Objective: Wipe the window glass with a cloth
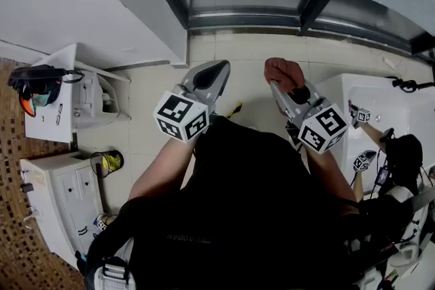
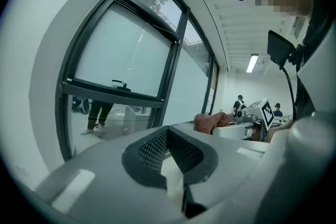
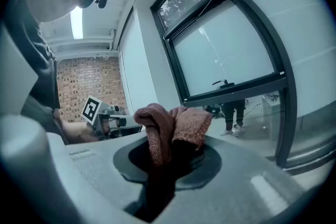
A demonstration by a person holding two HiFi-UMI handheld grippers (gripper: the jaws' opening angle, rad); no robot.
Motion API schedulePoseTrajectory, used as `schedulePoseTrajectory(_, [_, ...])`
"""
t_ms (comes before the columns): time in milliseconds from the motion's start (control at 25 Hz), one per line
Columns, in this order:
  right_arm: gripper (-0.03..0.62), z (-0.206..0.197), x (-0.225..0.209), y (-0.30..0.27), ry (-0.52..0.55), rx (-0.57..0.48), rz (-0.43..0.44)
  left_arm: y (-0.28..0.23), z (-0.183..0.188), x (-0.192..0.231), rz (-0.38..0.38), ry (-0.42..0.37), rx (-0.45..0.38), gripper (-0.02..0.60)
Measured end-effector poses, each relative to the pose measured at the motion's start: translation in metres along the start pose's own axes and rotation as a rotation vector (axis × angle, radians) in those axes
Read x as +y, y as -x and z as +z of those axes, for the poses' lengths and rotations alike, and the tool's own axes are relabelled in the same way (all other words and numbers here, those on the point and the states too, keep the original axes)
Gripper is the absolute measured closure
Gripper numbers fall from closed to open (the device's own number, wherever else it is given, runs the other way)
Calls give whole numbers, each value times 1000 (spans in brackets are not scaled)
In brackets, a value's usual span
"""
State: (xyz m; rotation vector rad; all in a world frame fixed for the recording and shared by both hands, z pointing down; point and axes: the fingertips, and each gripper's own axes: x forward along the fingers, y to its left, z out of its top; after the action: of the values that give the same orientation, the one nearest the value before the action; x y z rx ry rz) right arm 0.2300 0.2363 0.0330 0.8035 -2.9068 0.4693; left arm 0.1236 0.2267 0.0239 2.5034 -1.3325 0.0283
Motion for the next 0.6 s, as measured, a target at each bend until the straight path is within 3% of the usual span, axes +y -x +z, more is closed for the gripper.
schedulePoseTrajectory(280, [539, -1, -3, -5, -29, -9, 17, -1, 2, 4, 24, -21, 9, 565])
schedulePoseTrajectory(600, [539, -3, -15, -46, -65, -1, 23, 7, 6, 59, 103, -25, 35, 565])
